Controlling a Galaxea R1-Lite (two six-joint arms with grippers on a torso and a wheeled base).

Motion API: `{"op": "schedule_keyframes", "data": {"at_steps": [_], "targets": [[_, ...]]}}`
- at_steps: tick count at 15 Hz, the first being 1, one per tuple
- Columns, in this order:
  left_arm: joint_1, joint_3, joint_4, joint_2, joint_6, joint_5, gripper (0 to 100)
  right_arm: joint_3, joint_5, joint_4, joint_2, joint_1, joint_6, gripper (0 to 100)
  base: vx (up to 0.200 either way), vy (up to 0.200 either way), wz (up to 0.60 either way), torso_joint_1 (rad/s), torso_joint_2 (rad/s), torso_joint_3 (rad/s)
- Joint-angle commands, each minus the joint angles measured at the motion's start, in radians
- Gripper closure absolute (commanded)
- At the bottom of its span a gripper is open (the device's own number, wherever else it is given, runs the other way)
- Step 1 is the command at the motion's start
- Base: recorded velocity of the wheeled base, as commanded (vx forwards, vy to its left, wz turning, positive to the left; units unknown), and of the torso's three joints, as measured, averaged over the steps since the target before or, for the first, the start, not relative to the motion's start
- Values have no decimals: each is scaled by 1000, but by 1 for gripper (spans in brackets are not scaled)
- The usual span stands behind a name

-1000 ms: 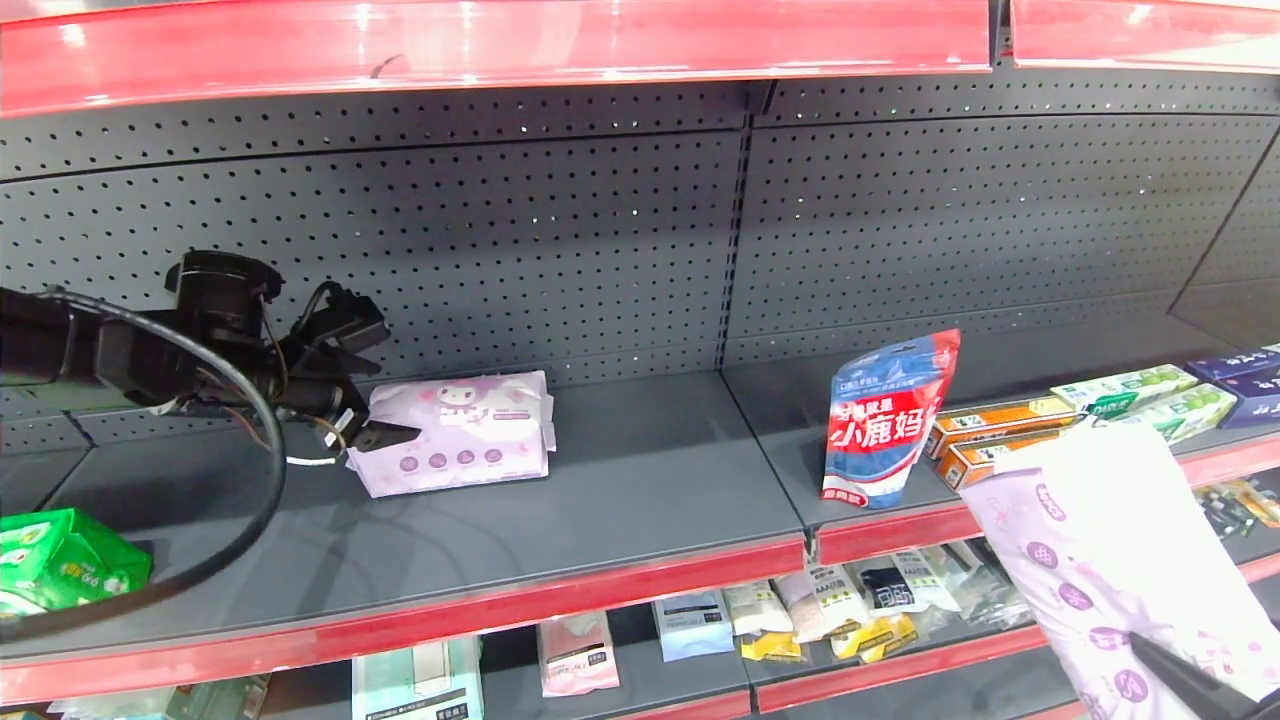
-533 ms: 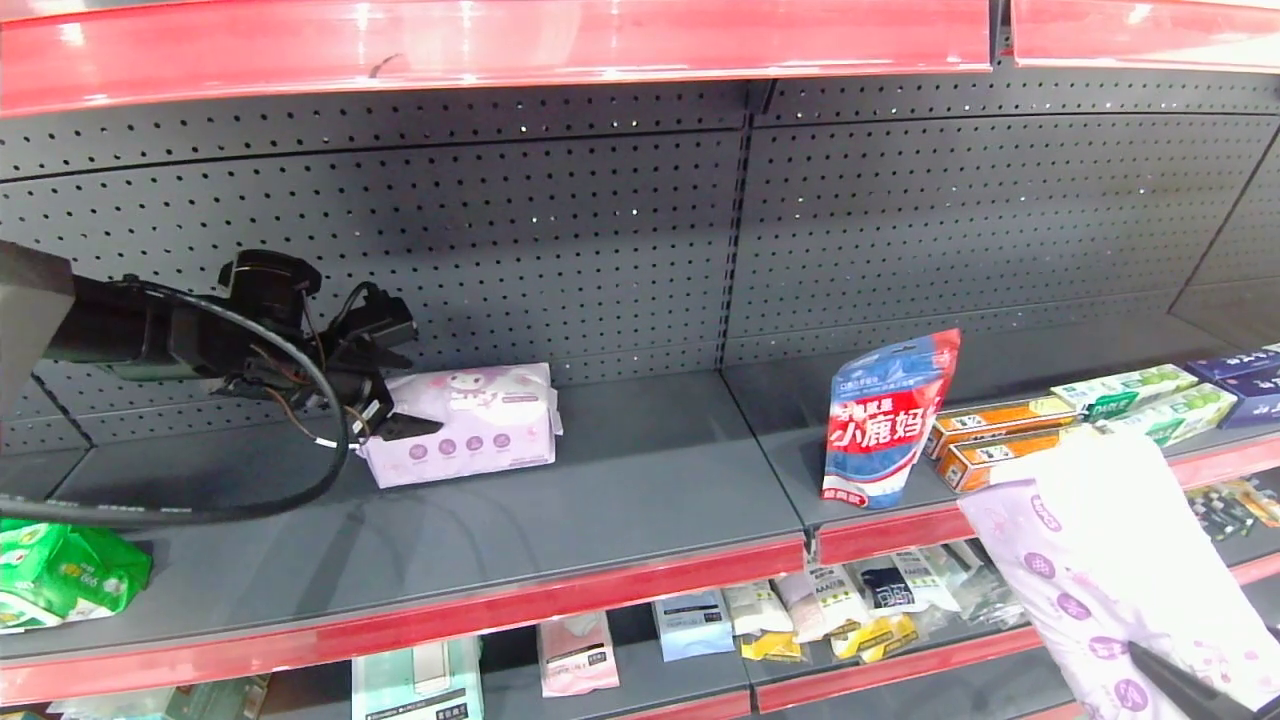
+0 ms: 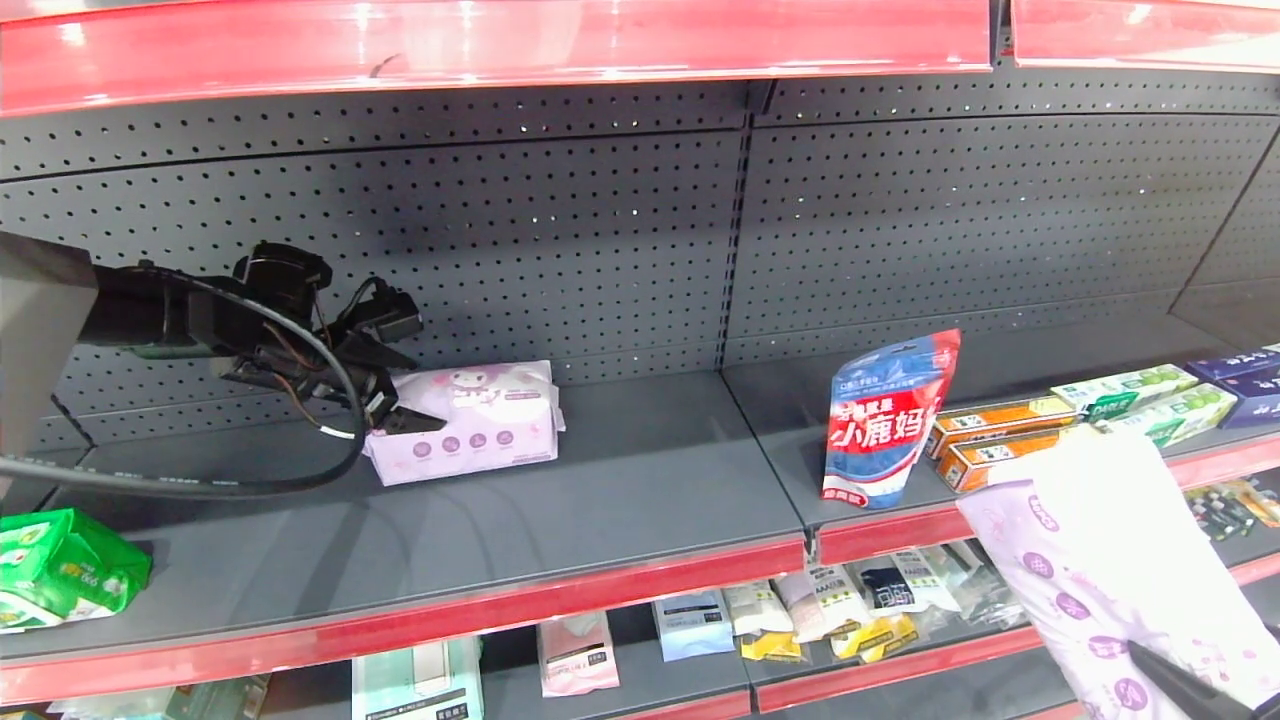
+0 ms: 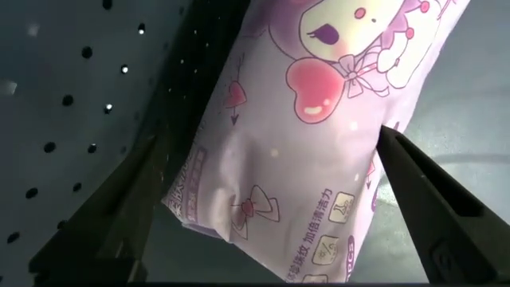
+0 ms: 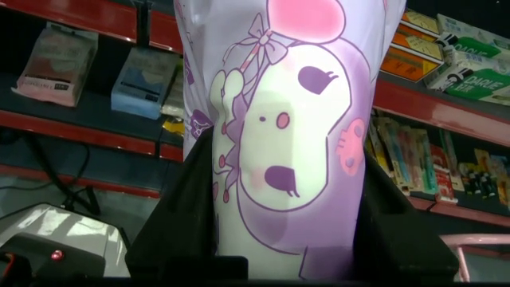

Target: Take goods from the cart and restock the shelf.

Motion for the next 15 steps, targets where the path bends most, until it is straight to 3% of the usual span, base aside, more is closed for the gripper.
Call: {"op": "schedule_keyframes", "data": {"at_steps": [1, 3, 6, 15], "targets": [[-1, -32, 39, 14, 0, -3, 0, -3, 0, 0, 1, 0, -1, 100, 0, 0, 0, 0, 0, 0], [-1, -55, 88, 24, 0, -12, 0, -1, 0, 0, 1, 0, -8, 100, 0, 0, 0, 0, 0, 0], [1, -95, 89, 58, 0, -14, 0, -1, 0, 0, 1, 0, -11, 100, 0, 0, 0, 0, 0, 0], [-15, -96, 86, 81, 0, -12, 0, 0, -1, 0, 9, 1, -11, 100, 0, 0, 0, 0, 0, 0]]}}
